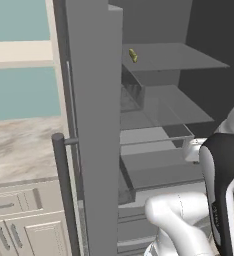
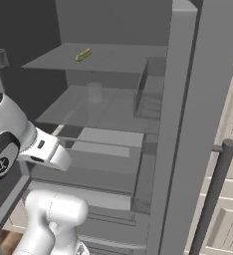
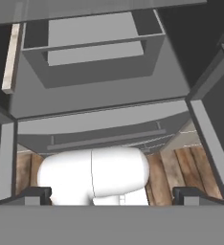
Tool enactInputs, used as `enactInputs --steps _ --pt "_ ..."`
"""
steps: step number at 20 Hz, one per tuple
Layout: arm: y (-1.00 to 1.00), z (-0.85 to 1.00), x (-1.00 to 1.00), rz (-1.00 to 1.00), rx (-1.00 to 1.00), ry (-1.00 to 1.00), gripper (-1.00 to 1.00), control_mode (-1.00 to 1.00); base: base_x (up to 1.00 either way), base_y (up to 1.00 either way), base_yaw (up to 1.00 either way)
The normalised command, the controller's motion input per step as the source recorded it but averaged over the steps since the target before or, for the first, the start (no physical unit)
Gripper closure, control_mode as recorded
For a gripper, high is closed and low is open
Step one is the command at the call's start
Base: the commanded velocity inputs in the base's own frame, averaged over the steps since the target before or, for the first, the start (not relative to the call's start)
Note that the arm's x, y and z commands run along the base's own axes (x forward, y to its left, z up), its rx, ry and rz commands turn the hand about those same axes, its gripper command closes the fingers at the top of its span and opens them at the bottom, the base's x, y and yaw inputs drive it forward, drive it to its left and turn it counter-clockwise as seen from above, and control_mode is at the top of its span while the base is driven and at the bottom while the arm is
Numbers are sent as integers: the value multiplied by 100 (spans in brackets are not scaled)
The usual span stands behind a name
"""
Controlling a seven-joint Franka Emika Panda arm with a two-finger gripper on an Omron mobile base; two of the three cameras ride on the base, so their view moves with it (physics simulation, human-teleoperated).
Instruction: Pick the egg and butter from the fridge and place them by the bowl for mixing.
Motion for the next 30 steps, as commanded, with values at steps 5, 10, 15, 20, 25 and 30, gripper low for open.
enactInputs --steps 5,10,15,20,25,30 --pt "0 0 0 0 0 0 -100 100 -4 -40 0" --pt "0 0 0 0 0 0 -100 100 16 -14 0" --pt "0 0 0 0 0 0 -100 100 56 -4 0" --pt "0 0 0 0 0 0 -100 100 74 -15 0" --pt "0 0 0 0 0 0 -100 100 58 -21 -1" --pt "0 0 0 0 0 0 -100 -100 5 -2 0"
